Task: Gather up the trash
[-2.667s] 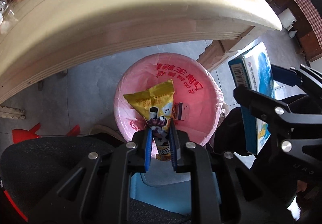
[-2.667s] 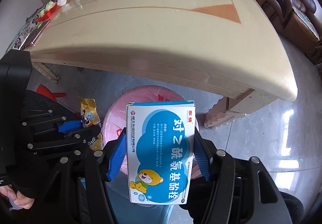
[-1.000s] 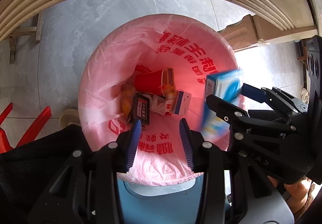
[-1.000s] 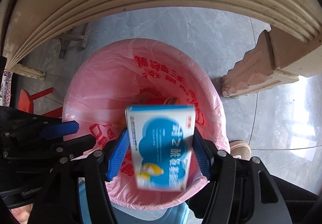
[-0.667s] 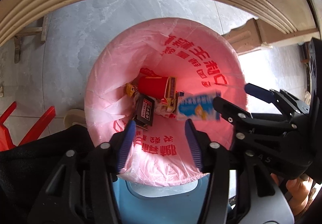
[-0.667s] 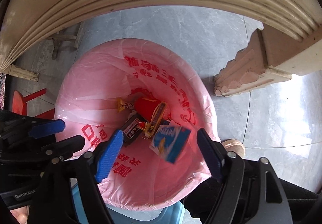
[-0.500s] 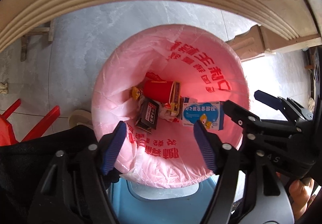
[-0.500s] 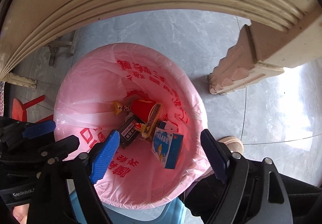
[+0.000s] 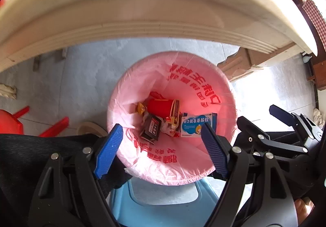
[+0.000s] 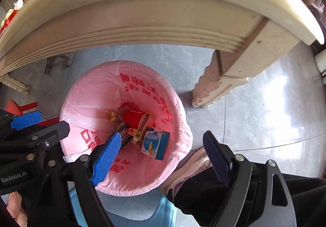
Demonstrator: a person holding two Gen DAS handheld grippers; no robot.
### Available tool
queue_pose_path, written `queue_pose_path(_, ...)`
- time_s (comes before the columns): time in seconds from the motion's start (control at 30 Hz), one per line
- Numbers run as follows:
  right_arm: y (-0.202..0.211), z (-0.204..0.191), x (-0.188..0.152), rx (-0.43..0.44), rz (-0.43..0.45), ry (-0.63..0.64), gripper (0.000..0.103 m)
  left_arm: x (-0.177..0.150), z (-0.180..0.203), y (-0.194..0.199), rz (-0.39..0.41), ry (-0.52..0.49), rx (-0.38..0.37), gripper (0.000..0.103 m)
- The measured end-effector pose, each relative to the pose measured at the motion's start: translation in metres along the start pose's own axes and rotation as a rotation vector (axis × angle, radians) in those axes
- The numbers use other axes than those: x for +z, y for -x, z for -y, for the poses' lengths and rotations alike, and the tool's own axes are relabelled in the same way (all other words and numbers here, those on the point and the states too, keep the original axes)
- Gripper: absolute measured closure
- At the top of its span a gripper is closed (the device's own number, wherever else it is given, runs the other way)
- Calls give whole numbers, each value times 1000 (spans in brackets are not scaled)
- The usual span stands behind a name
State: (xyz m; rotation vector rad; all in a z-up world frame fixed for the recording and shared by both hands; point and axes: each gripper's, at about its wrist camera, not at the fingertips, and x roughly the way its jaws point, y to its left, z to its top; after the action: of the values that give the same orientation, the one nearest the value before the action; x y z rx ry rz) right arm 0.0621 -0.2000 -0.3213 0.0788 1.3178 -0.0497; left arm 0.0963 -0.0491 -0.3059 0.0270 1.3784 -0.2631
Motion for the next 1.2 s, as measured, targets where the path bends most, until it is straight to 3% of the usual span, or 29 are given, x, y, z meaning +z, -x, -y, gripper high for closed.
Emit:
queue_pose_path(0.43, 75, 11, -18, -100, 169, -63, 21, -9, 23, 61, 150, -38, 28, 26)
queue_pose_path(0.77, 141, 19, -23, -120, 310, -90, 21, -19, 47, 123, 277, -47, 92, 26)
queue_pose_path(0.87, 164, 22, -26, -131, 365, -103, 13, -20, 52, 145, 321, -46, 116, 25)
queue_pose_path(1.0, 198, 25, -29, -125, 448, -113, 13, -24, 56, 176, 375, -37, 109, 21)
queue_pose_path(1.2, 247, 20, -36, -178, 560, -102, 13, -35, 68, 223, 476, -46, 158, 19)
